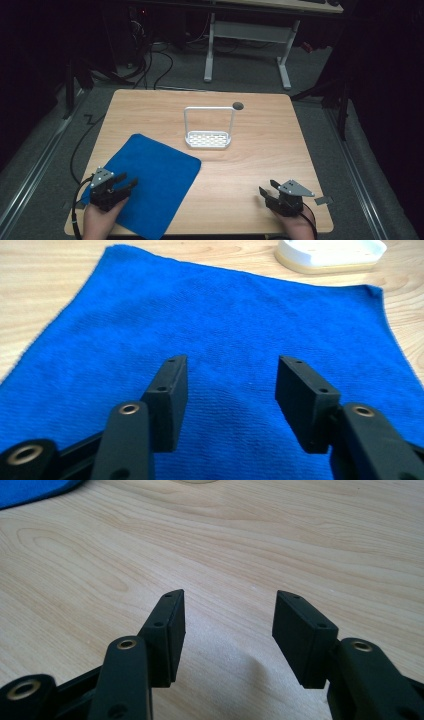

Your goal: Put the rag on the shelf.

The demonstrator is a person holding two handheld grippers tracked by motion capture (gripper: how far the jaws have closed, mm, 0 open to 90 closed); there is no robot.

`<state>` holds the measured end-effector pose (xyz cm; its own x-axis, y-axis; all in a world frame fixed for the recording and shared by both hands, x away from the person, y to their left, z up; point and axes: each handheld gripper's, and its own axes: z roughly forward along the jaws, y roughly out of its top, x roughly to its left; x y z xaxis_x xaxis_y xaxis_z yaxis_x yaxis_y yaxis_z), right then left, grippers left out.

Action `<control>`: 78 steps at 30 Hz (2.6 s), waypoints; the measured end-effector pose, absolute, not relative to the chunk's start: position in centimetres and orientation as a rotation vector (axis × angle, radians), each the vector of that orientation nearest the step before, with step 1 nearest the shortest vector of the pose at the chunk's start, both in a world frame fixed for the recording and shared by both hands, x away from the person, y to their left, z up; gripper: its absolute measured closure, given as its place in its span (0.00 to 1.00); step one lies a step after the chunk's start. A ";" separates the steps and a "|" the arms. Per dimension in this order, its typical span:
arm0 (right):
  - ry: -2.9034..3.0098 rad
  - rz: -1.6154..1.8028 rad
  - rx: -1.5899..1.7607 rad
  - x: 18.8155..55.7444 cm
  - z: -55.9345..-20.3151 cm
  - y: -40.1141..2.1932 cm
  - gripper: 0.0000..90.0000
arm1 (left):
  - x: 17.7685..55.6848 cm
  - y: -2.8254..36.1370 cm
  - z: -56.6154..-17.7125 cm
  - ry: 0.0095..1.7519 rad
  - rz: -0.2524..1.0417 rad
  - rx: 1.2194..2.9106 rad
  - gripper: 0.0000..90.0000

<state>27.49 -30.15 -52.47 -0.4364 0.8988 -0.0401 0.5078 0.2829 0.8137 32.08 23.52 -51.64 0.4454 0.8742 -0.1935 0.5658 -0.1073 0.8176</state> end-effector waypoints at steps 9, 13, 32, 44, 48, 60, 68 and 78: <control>2.041 1.049 1.285 27.1 -52.7 -30.9 0.54 | 32.4 23.5 -51.8 1.237 0.397 1.791 0.53; 2.045 1.046 1.274 26.9 -52.6 -30.9 0.54 | 32.4 22.9 -52.0 1.204 0.376 1.834 0.58; 2.040 1.035 1.248 26.8 -52.5 -30.7 0.54 | 31.7 17.4 -52.7 1.041 0.254 2.121 1.00; 2.086 1.044 1.212 27.0 -52.5 -29.6 0.60 | 30.0 9.3 -52.3 0.793 0.157 2.191 0.89; 2.114 1.058 1.176 27.0 -52.3 -28.4 0.63 | 31.0 12.1 -51.3 0.869 0.205 2.106 0.86; 2.302 1.130 0.987 28.9 -51.8 -20.8 0.93 | 33.4 22.4 -51.9 1.185 0.284 2.013 0.85; 2.452 1.082 0.926 30.9 -52.5 -16.2 1.00 | 33.6 21.9 -52.4 1.171 0.305 2.094 0.88; 2.425 0.994 0.981 31.0 -52.8 -18.4 1.00 | 32.6 19.9 -52.4 1.071 0.203 2.126 0.88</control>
<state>30.99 -18.36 -52.80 -0.7032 0.7093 -0.0495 0.4706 0.5165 0.7154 32.55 19.93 -52.44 0.6397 0.7483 -0.1754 0.6322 -0.3826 0.6737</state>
